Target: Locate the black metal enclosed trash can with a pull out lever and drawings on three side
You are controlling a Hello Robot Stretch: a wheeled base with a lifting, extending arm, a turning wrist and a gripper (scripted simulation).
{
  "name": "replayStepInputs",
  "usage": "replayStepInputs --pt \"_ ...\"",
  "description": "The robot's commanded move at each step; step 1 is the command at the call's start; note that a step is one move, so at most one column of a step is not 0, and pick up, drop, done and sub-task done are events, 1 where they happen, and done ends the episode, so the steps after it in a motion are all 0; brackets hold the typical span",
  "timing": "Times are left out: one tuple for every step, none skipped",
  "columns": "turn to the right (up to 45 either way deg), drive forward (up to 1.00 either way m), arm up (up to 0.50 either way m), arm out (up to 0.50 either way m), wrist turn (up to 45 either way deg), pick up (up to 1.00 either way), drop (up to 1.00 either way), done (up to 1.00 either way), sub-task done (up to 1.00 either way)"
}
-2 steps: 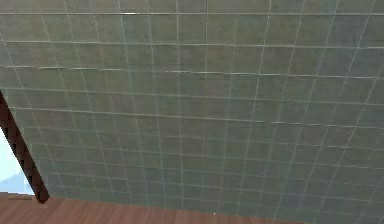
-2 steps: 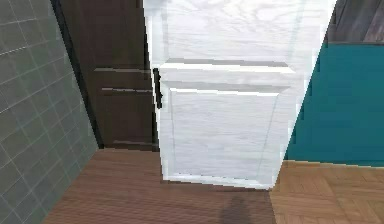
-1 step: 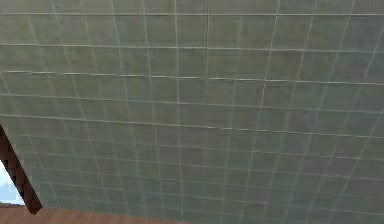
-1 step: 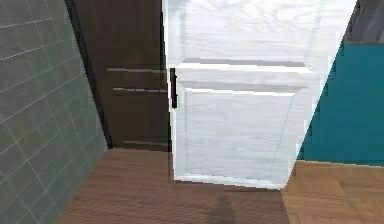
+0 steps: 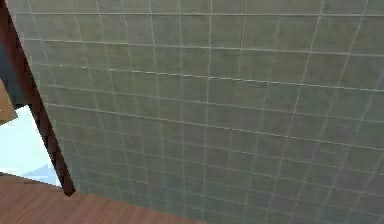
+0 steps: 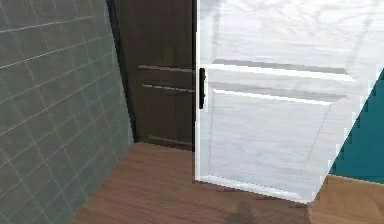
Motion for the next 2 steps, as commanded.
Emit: replayStepInputs --pt "0.0 0.3 0.0 0.0 0.0 0.0 0.0 0.0 0.0" --pt "-39.0 0.0 0.0 0.0 0.0 0.0 0.0 0.0 0.0"
